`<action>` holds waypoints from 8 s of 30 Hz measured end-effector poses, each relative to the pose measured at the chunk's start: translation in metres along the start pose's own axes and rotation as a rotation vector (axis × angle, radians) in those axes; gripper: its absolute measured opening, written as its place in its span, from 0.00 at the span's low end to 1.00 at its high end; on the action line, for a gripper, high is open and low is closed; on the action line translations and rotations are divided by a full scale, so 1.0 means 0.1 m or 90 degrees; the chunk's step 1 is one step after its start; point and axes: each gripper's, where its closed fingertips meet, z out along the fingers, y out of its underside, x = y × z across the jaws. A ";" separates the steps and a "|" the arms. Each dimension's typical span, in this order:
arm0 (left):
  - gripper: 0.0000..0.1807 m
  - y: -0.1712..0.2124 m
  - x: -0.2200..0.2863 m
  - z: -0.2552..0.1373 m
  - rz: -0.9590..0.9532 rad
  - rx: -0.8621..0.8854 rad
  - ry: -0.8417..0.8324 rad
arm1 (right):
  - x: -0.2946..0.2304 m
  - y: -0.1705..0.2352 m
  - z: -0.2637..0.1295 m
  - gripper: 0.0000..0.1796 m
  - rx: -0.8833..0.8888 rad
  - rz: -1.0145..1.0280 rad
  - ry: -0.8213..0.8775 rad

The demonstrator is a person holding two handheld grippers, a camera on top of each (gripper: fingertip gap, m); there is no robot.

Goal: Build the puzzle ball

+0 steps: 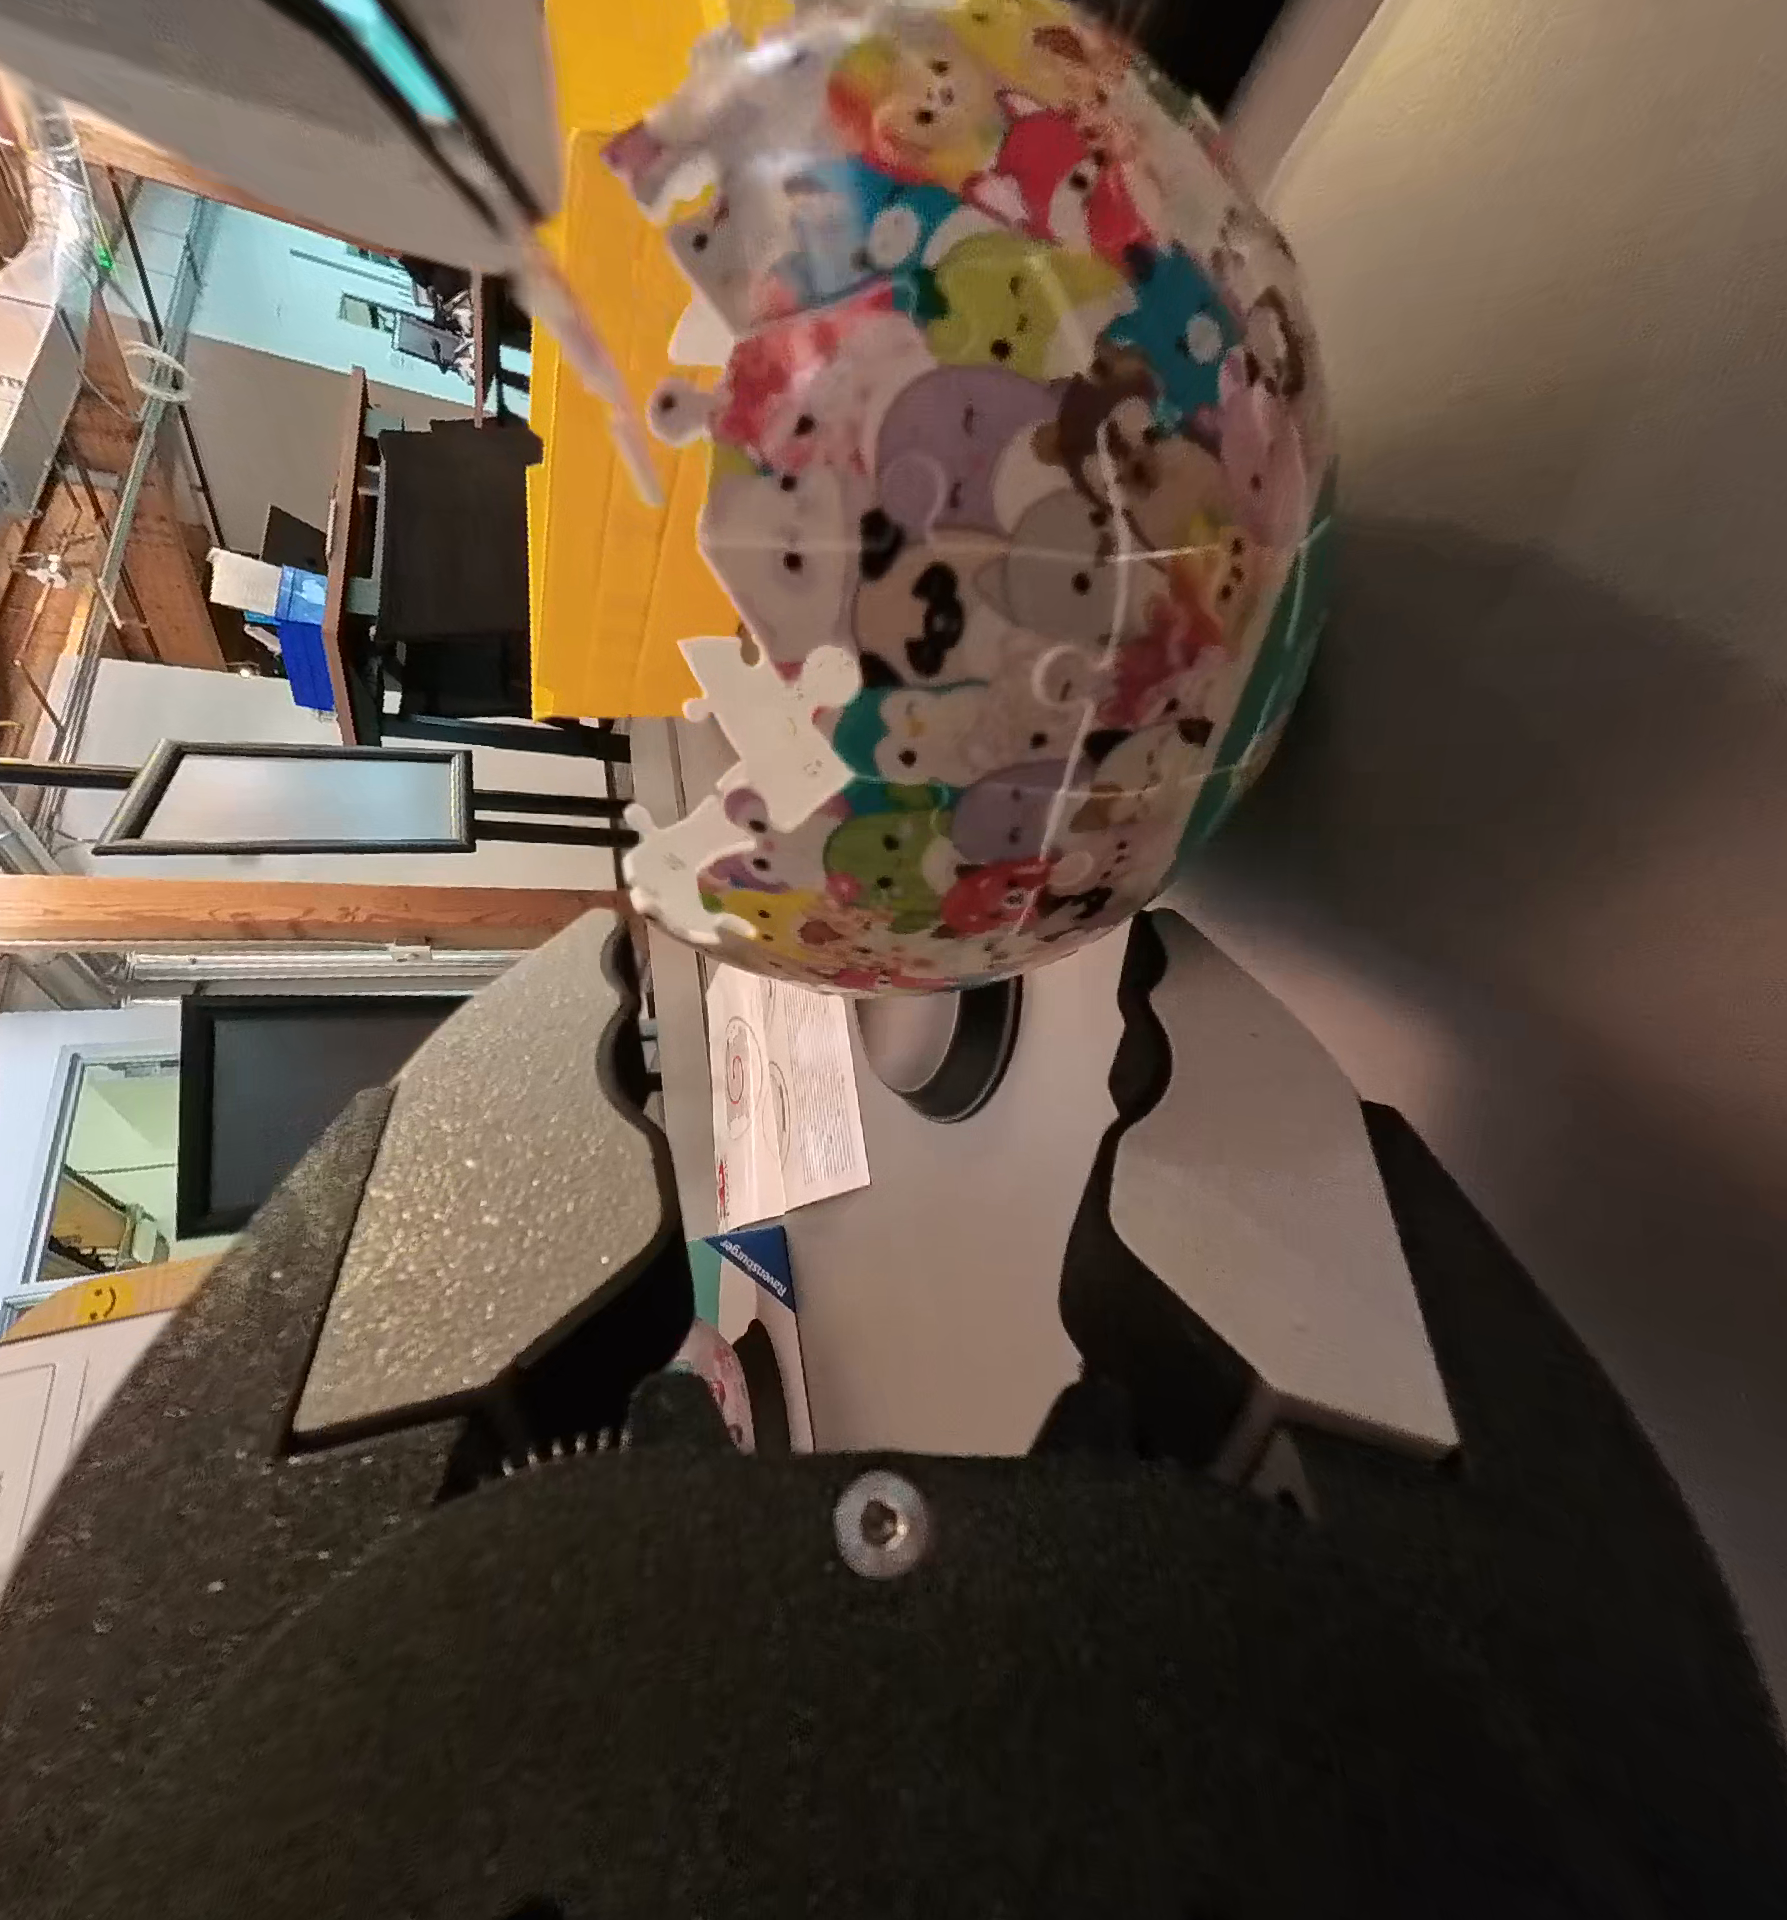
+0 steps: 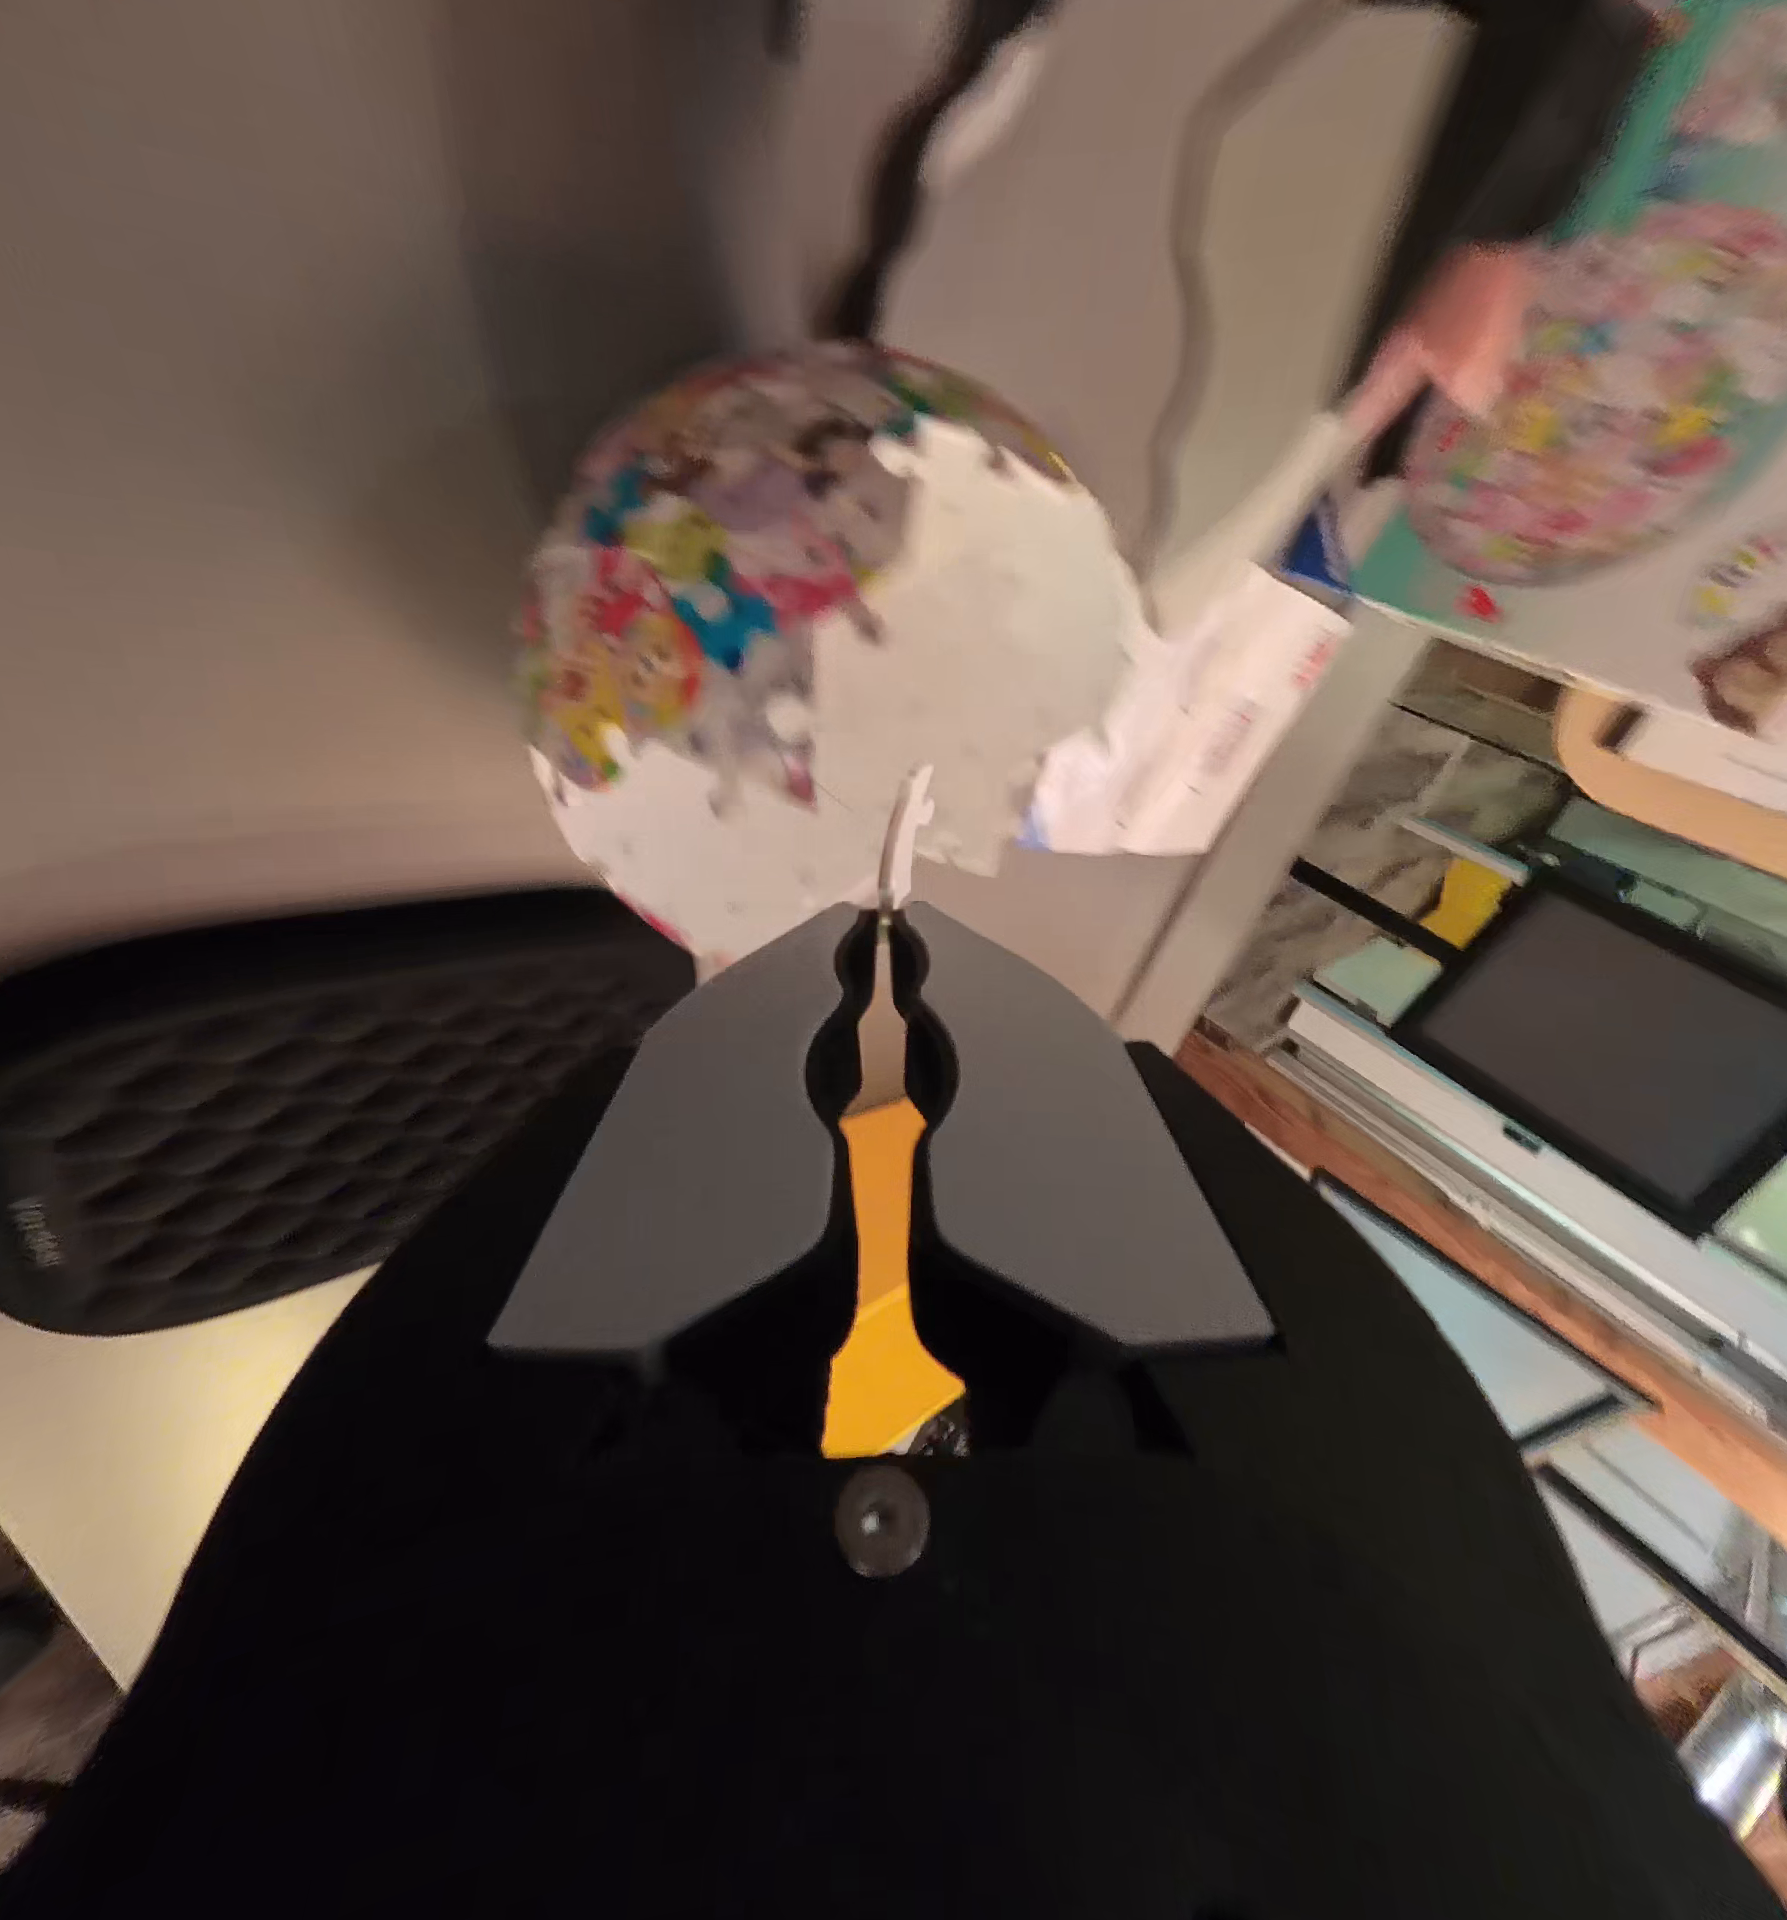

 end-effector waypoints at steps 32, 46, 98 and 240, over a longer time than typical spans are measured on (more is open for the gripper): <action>0.49 0.14 0.36 -0.92 -0.532 -0.068 0.081 | -0.11 1.17 1.35 0.23 0.024 0.591 -0.123; 0.62 -0.15 0.50 -0.42 -0.669 -0.043 0.163 | -0.68 0.36 0.85 0.47 0.339 0.404 -0.252; 0.62 -0.25 0.13 -0.44 -0.738 0.143 0.097 | -0.93 0.35 0.45 0.42 0.186 0.785 -0.203; 0.61 0.75 -0.04 0.43 -0.690 0.034 0.236 | 0.20 0.31 1.47 0.48 0.392 0.665 -0.246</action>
